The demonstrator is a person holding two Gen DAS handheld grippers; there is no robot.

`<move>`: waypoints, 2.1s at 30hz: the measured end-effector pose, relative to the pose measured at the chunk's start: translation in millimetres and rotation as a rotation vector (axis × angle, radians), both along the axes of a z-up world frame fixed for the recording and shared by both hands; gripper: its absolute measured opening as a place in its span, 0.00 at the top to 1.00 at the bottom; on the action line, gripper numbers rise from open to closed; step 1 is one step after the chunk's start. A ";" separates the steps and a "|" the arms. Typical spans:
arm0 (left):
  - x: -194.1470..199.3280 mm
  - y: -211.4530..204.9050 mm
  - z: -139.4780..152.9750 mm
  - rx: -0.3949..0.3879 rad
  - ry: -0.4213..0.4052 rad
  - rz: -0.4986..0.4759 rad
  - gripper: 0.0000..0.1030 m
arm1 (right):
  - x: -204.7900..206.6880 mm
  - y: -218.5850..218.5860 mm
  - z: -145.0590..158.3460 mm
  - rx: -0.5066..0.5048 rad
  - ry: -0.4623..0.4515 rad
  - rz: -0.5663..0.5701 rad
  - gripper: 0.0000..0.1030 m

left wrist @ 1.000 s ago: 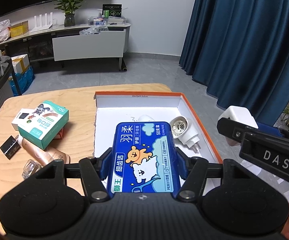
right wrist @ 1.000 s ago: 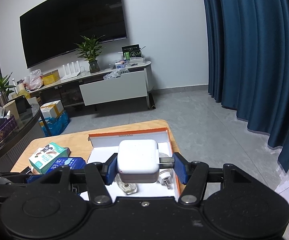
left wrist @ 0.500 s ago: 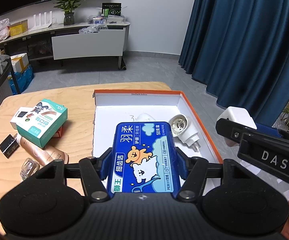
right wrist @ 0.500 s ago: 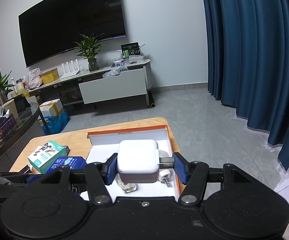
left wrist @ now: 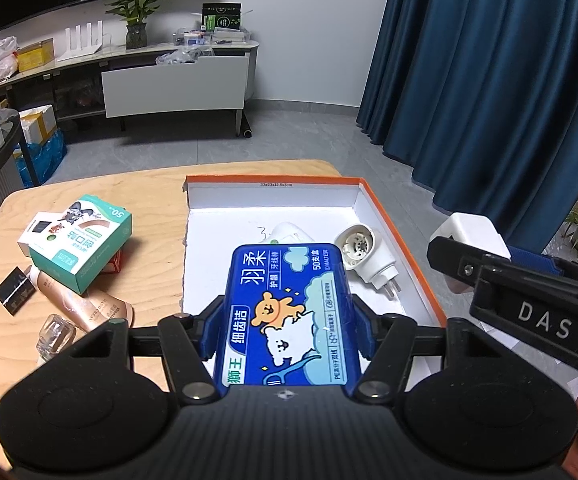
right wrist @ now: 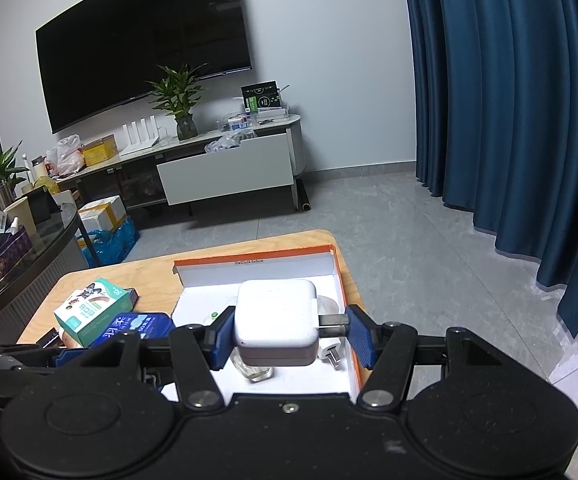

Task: Organize rigid objects
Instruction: 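Lower blue floss box with left tool while right tool lowers white charger into box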

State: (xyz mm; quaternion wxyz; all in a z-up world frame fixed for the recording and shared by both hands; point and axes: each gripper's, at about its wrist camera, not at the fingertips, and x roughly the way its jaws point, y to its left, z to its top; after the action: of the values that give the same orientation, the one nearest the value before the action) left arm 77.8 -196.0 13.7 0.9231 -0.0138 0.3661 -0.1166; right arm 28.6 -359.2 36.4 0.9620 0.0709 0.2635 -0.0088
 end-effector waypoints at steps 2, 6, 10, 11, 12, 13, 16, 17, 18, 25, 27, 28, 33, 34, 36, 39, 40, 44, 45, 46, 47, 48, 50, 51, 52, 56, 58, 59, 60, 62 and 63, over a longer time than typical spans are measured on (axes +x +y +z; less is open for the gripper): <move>0.1 0.0 0.0 -0.002 0.000 -0.001 0.39 | 0.5 0.2 -1.1 0.000 0.001 0.000 0.32; 0.4 -0.5 -0.3 -0.004 -0.001 -0.002 0.39 | 1.1 0.4 -1.7 0.002 0.000 0.000 0.32; -0.3 -0.6 -0.9 -0.004 -0.003 -0.004 0.39 | 1.3 0.3 -1.9 0.002 0.000 0.001 0.32; -0.3 -0.7 -0.9 -0.003 -0.003 -0.003 0.39 | 1.4 0.3 -1.5 0.002 0.000 0.000 0.32; -0.3 -0.5 -1.0 -0.003 -0.004 -0.003 0.39 | 1.5 0.4 -1.6 0.002 0.001 -0.001 0.32; -0.3 -0.5 -1.0 -0.002 -0.005 -0.003 0.39 | 1.5 0.4 -1.4 0.002 0.001 -0.001 0.32; -0.2 -0.6 -1.0 -0.001 -0.005 -0.002 0.39 | 1.6 0.0 -1.3 0.003 0.001 0.000 0.32; -0.4 -0.6 -0.8 -0.002 -0.006 -0.003 0.39 | 1.7 -0.1 -1.3 0.002 0.000 0.000 0.32; -0.6 -0.9 -0.7 0.000 -0.006 -0.004 0.39 | 1.8 0.1 -1.5 0.001 0.001 -0.001 0.32; -0.3 -1.4 -0.7 -0.001 -0.004 -0.005 0.39 | 2.1 -0.5 -1.1 0.002 0.001 0.000 0.32; -0.6 -1.4 -0.5 0.000 -0.004 -0.005 0.39 | 2.2 -0.6 -1.1 0.003 0.002 0.000 0.32; -0.6 -1.4 -0.5 -0.001 -0.003 -0.005 0.39 | 2.2 -0.5 -1.1 0.003 0.003 0.000 0.32; -0.8 -1.6 -1.4 0.004 0.000 -0.010 0.39 | 1.3 0.5 -8.6 0.004 0.012 0.000 0.32; -0.7 -1.7 -1.9 0.006 0.001 -0.009 0.39 | 1.8 -0.1 -10.3 0.007 0.015 -0.001 0.32; -0.4 -1.7 -3.2 0.006 0.006 -0.011 0.39 | 1.7 -1.8 -13.4 0.010 0.020 -0.006 0.32; 0.0 -2.8 -5.9 0.008 0.014 -0.016 0.39 | 3.5 -4.8 -16.9 0.016 0.033 -0.013 0.32; 0.1 -3.4 -6.7 0.011 0.016 -0.019 0.39 | 3.6 -5.4 -18.1 0.018 0.037 -0.016 0.32; 1.3 -5.7 -8.7 0.016 0.018 -0.026 0.39 | 7.6 -9.2 -19.3 0.029 0.048 -0.014 0.32; 2.1 -5.2 -9.1 0.014 0.019 -0.025 0.39 | 8.5 -9.3 -19.1 0.026 0.050 -0.012 0.32; 3.0 -5.0 -9.2 0.015 0.019 -0.024 0.39 | 9.4 -9.0 -19.0 0.025 0.051 -0.010 0.32; 4.1 -4.2 -9.4 0.018 0.018 -0.023 0.39 | 11.3 -9.4 -18.6 0.027 0.051 -0.008 0.32; 6.3 -4.0 -10.3 0.019 0.019 -0.021 0.39 | 13.4 -10.0 -18.4 0.033 0.052 -0.004 0.32; 9.8 -1.7 -11.2 0.020 0.023 -0.018 0.39 | 19.9 -12.1 -17.6 0.041 0.057 -0.001 0.32; 11.8 -0.4 -11.5 0.024 0.021 -0.015 0.39 | 22.6 -11.7 -17.8 0.041 0.058 0.003 0.32; 14.3 0.9 -11.6 0.026 0.020 -0.012 0.39 | 27.4 -12.5 -17.1 0.044 0.060 0.006 0.32; 28.2 6.3 -10.0 0.016 0.019 -0.003 0.39 | 47.0 -14.6 -15.2 0.064 0.069 0.017 0.32; 36.2 6.1 -8.2 0.018 0.012 -0.005 0.39 | 58.7 -15.4 -14.1 0.073 0.074 0.021 0.32; 40.2 5.7 -7.0 0.015 0.007 -0.009 0.39 | 64.8 -15.7 -13.6 0.077 0.078 0.026 0.32; 44.1 4.5 -6.1 0.018 0.002 -0.015 0.39 | 71.3 -16.3 -13.2 0.084 0.083 0.030 0.32; 52.2 2.1 -4.7 0.024 -0.006 -0.022 0.39 | 84.4 -16.6 -12.9 0.082 0.089 0.032 0.32; 56.7 1.3 -4.0 0.025 -0.008 -0.023 0.39 | 90.8 -16.7 -13.3 0.082 0.095 0.034 0.32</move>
State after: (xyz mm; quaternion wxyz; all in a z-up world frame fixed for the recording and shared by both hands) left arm 134.5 -194.7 9.7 0.9233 0.0023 0.3641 -0.1227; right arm 119.4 -375.9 23.1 0.9448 0.1052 0.3100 0.0147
